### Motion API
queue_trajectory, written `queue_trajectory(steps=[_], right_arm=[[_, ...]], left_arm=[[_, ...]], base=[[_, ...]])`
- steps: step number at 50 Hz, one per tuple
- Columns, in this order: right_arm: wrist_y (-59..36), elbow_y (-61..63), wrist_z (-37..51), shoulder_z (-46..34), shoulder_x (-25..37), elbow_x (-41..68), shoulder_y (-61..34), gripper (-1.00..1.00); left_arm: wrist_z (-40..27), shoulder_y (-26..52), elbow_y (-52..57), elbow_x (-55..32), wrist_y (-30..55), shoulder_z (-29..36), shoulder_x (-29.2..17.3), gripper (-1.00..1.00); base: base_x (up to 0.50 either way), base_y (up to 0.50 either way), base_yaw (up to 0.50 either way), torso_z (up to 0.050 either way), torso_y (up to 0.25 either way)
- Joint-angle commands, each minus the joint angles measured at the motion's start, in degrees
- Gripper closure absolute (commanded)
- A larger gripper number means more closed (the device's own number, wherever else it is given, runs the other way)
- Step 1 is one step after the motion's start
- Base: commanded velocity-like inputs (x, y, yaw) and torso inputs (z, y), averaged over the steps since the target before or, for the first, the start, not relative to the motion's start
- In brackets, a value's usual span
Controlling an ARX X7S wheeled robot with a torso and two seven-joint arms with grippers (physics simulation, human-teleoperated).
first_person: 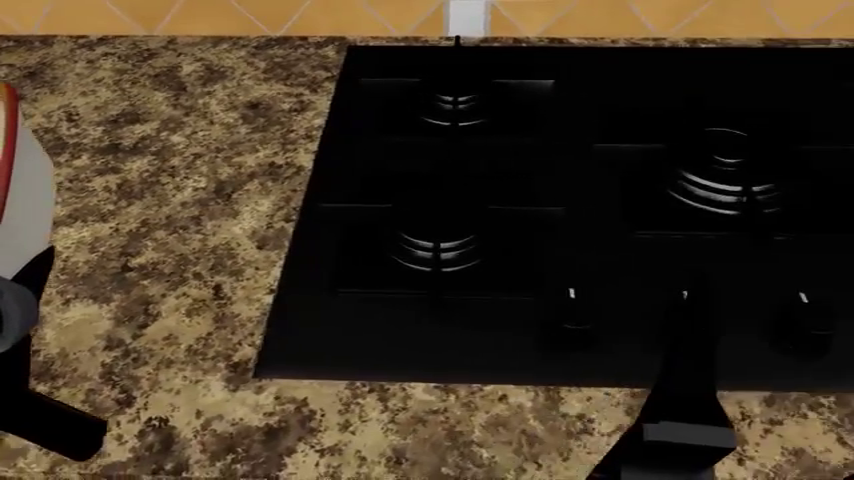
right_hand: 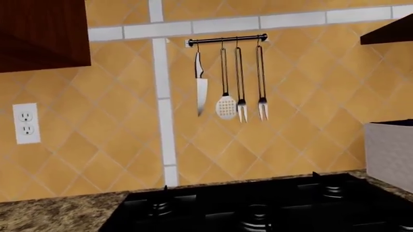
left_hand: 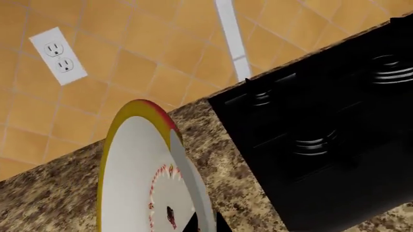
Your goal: Stack the bowls from largest to smallest.
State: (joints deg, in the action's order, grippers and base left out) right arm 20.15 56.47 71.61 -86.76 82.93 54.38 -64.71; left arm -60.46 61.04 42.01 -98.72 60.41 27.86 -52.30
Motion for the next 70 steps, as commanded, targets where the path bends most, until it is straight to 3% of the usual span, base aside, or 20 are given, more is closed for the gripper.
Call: queue_trajectory(steps=[1, 70], right_arm=[[0.48, 0.07, -1.40, 1.32, -0.83, -0.84, 0.12, -1.00], [-0.53, 0.68, -0.97, 1.60, -0.10, -1.80, -0.17, -1.00]], left_arm=[[1.47, -0.29, 0.48, 2.17, -0.24, -1.31, 0.82, 1.00], [0.20, 3.63, 0.04, 0.18, 0.17, 0.81, 1.82, 1.00]], base=[[0.00, -0.50, 0.00, 0.000, 0.000], [0.00, -0.50, 0.00, 0.000, 0.000]])
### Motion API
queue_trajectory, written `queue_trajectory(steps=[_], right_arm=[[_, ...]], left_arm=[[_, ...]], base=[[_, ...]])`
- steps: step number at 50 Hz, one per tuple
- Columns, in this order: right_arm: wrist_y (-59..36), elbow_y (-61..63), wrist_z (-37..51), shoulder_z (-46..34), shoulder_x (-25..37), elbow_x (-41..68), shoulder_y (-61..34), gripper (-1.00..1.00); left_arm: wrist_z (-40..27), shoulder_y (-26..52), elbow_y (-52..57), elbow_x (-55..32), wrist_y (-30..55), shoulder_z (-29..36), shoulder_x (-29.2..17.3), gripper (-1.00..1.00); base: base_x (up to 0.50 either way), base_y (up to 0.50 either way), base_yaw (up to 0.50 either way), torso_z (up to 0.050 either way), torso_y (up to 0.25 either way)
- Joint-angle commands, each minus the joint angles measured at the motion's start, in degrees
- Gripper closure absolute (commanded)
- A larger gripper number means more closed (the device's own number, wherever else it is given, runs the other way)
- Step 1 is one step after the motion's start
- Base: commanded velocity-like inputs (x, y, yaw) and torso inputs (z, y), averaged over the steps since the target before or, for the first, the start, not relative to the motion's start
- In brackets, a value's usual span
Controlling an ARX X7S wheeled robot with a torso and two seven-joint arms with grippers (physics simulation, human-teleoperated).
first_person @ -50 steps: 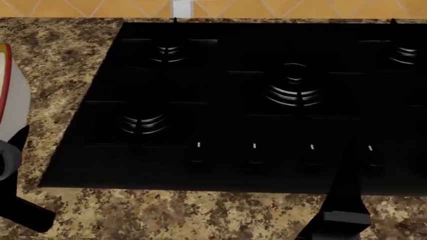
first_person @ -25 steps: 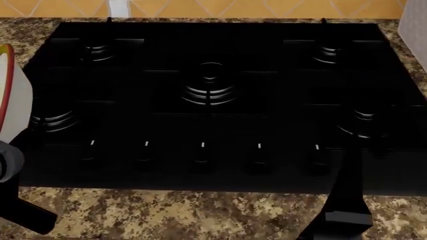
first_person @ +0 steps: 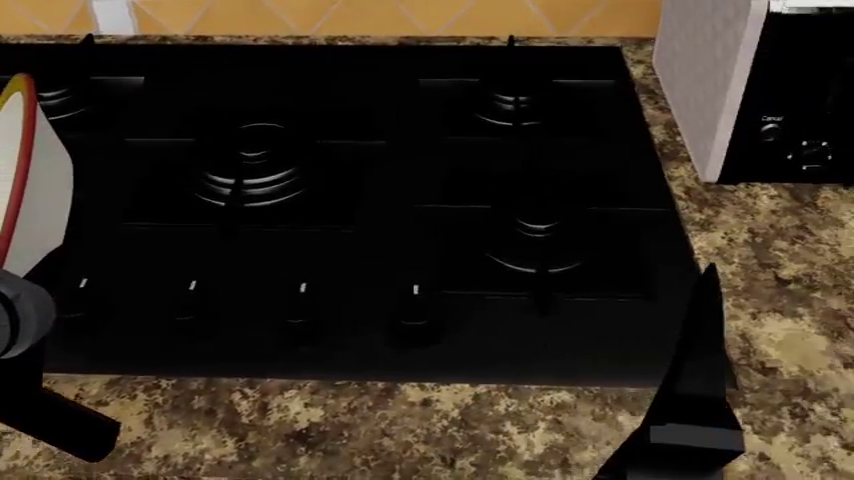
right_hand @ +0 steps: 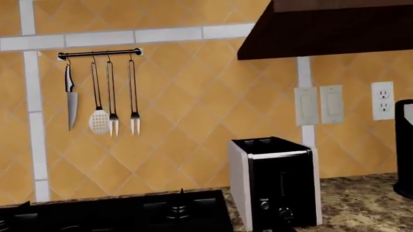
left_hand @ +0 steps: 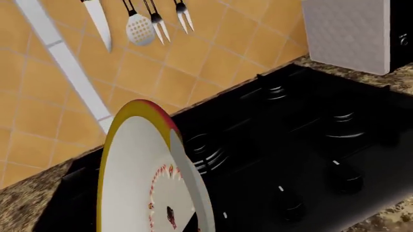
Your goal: Stack the bowls from largest to smallest.
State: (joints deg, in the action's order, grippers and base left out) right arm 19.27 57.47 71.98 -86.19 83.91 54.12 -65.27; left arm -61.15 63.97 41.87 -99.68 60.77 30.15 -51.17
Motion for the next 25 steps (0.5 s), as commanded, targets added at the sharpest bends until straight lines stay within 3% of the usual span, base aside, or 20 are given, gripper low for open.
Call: queue_trajectory(steps=[1, 25], right_arm=[[0.47, -0.33, -1.35, 1.02, -1.07, -1.51, 0.43, -1.00], [0.95, 0.16, -1.30, 1.23, -0.20, -1.95, 0.33, -1.00]], left_arm=[[1.09, 0.54, 0.21, 1.45, -0.22, -1.47, 0.74, 1.00], [0.43, 0.57, 0.43, 0.94, -0.73, -0.94, 0.75, 1.00]], base=[[0.00, -0.50, 0.00, 0.000, 0.000], [0.00, -0.50, 0.00, 0.000, 0.001]])
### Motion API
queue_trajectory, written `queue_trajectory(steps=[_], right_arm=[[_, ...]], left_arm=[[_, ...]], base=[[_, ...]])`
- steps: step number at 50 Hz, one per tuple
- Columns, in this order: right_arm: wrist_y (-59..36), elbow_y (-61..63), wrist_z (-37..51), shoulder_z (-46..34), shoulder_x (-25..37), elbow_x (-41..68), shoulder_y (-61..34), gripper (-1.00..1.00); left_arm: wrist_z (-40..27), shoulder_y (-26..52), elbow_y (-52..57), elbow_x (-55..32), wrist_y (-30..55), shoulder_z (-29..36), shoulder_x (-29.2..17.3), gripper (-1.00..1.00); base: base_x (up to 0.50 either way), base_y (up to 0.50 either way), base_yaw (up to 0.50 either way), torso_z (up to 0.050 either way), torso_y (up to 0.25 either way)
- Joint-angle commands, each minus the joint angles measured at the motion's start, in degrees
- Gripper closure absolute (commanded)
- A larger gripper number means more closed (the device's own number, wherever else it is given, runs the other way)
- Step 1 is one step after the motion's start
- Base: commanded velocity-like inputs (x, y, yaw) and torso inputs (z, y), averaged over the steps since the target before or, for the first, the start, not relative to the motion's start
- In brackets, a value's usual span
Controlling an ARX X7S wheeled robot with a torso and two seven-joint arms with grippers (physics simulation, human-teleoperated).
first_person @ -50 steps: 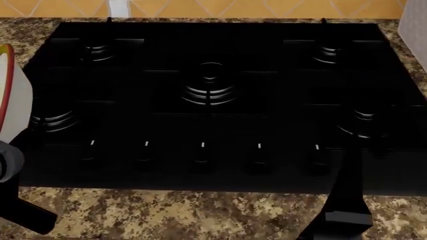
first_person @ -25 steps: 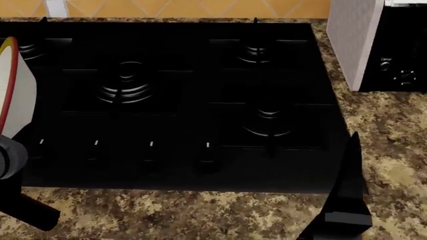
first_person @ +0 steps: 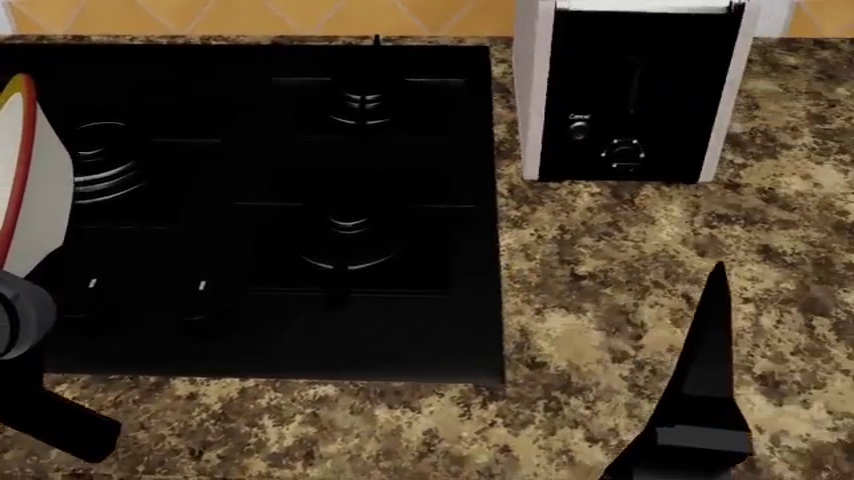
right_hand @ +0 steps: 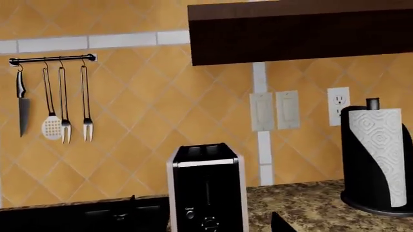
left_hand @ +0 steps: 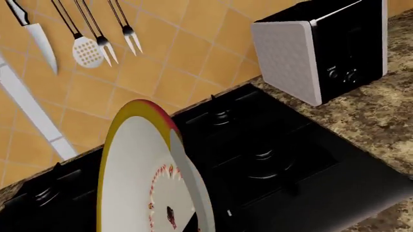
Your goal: Stack the bowls from largest to smallest.
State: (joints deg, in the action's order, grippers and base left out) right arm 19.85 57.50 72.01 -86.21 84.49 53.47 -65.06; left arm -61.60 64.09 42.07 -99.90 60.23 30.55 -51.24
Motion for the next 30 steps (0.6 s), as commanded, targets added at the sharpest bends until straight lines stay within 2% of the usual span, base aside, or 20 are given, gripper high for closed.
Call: queue_trajectory(steps=[1, 30], right_arm=[[0.37, 0.20, -1.31, 1.27, -0.75, -1.28, 0.10, -1.00], [1.47, 0.16, -1.46, 1.42, 0.46, -0.89, -0.05, -1.00]], left_arm=[[1.06, 0.32, 0.22, 1.37, -0.27, -1.39, 0.82, 1.00], [1.51, -0.52, 0.61, 1.79, -1.31, -1.28, 0.59, 1.00]], base=[[0.00, -0.50, 0.00, 0.000, 0.000], [0.00, -0.50, 0.00, 0.001, 0.000]])
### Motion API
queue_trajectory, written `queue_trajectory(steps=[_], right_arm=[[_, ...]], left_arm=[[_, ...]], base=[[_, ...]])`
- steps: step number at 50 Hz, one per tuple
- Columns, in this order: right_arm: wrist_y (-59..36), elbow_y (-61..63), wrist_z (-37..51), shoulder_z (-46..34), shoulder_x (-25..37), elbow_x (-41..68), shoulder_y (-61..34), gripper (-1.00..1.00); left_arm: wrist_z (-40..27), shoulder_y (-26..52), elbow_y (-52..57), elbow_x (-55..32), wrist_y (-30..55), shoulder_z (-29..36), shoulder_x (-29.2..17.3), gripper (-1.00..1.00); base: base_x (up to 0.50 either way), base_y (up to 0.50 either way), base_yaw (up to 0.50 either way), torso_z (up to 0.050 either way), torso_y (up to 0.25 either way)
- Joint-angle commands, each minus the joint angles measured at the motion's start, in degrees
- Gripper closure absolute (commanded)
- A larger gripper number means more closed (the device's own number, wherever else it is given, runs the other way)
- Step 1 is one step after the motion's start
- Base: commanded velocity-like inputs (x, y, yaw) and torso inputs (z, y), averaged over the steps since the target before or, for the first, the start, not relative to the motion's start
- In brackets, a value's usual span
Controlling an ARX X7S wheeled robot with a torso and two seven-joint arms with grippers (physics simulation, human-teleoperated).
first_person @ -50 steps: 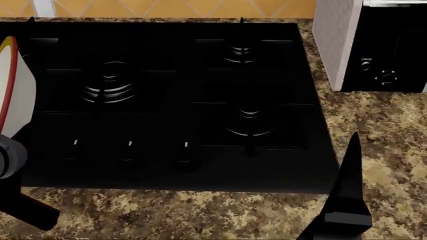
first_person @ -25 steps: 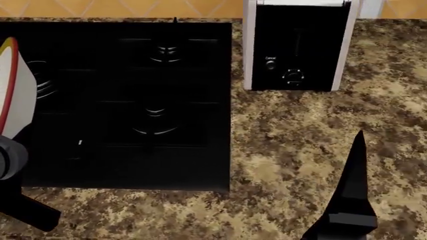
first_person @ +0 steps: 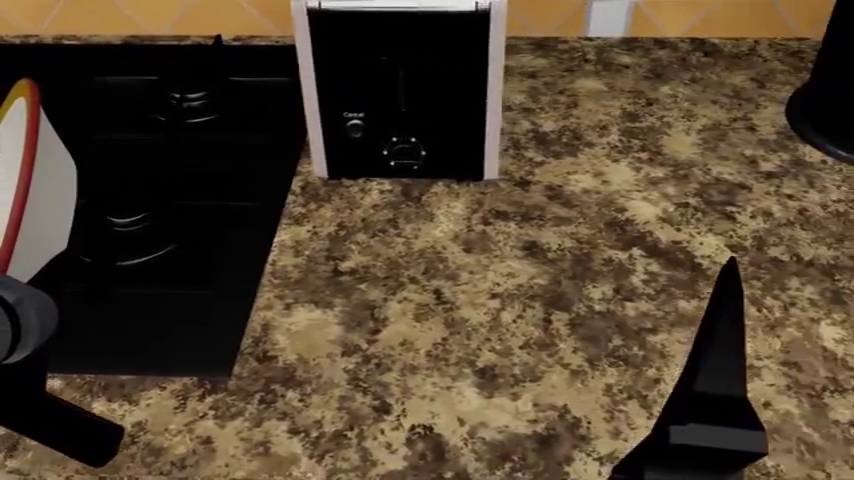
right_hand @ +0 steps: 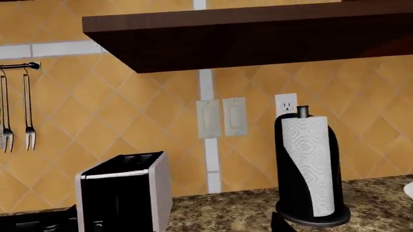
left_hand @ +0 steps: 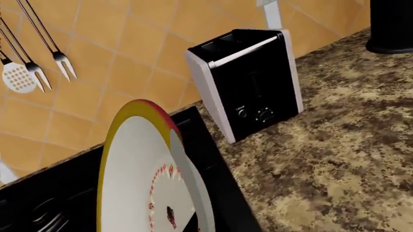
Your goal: Stack the bowls from largest to smallest.
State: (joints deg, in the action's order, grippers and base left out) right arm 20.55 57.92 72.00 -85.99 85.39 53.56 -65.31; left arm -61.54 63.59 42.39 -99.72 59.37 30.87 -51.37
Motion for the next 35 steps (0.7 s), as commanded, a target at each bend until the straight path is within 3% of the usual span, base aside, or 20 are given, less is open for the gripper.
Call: queue_trajectory(steps=[1, 20, 35], right_arm=[[0.83, -0.21, -1.39, 1.22, -0.38, -1.01, 0.19, -1.00], [0.56, 0.04, -1.15, 1.55, 0.25, -0.07, -0.02, -1.00], [1.61, -0.45, -1.34, 1.57, 1.45, -0.25, 0.23, -1.00]], left_arm=[[1.64, -0.23, 0.37, 1.92, -0.47, -1.56, 0.74, 1.00], [1.73, 0.29, 0.44, 1.76, -0.53, -1.39, 0.47, 1.00], [1.47, 1.92, 0.18, 1.08, 0.16, -0.59, 1.00, 1.00]], base=[[0.00, -0.50, 0.00, 0.000, 0.000], [-0.01, -0.50, 0.00, 0.000, 0.001], [-0.22, -0.50, 0.00, 0.000, 0.000]])
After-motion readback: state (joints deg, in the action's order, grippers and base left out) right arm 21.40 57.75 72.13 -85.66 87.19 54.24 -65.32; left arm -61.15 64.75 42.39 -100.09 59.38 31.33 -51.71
